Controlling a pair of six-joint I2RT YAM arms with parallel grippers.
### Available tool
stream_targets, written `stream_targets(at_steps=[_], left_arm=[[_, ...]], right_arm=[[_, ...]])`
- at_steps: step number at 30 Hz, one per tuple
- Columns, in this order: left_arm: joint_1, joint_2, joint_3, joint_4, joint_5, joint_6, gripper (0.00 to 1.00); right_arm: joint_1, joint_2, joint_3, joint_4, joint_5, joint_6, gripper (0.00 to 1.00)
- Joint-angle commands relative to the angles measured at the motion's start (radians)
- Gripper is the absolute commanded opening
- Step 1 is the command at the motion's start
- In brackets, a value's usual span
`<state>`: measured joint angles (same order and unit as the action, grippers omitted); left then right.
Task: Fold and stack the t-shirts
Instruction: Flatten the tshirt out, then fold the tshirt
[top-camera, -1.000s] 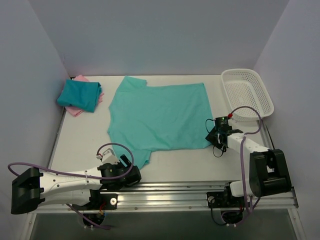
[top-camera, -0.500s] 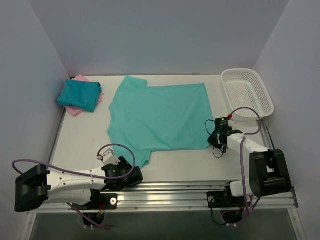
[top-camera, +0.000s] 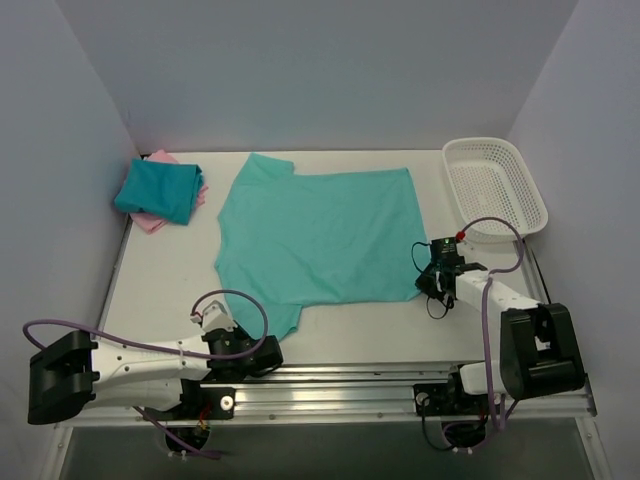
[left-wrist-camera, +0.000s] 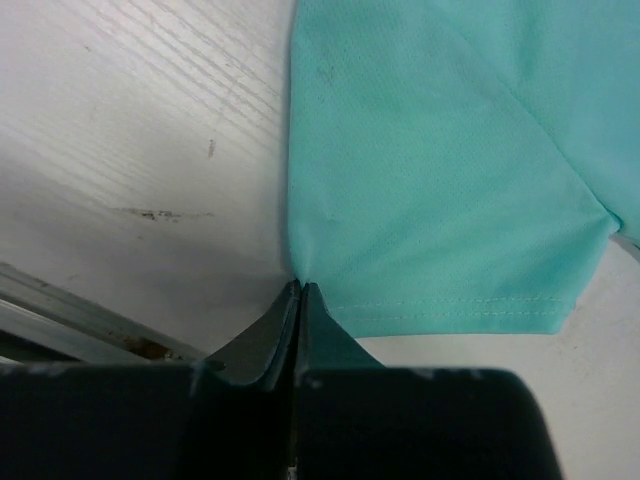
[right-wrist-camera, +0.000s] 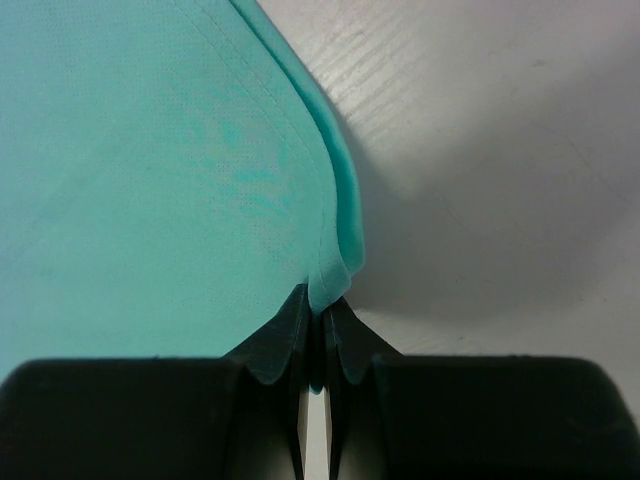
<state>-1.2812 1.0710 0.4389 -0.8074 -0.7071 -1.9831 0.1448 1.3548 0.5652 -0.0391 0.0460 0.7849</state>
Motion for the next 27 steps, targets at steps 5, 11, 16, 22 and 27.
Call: stream_targets(at_steps=[5,11,16,22,27], left_arm=[[-0.009,-0.019,0.179,-0.302,0.000,0.029,0.02],[-0.004,-0.062,0.316,-0.394,-0.107,0.121,0.02],[0.019,-0.072,0.432,-0.464,-0.160,0.171,0.02],[0.086,-0.091,0.459,-0.392,-0.192,0.285,0.02],[0.262,-0.103,0.405,-0.128,-0.124,0.564,0.02]], right_arm=[[-0.002,-0.068,-0.013,-0.134,0.015,0.011,0.00],[-0.002,-0.134,0.031,-0.192,0.031,0.010,0.00],[-0.004,-0.187,0.070,-0.254,0.041,0.008,0.00],[-0.004,-0.177,0.114,-0.268,0.057,-0.003,0.00],[-0.002,-0.103,0.145,-0.219,0.103,-0.003,0.00]])
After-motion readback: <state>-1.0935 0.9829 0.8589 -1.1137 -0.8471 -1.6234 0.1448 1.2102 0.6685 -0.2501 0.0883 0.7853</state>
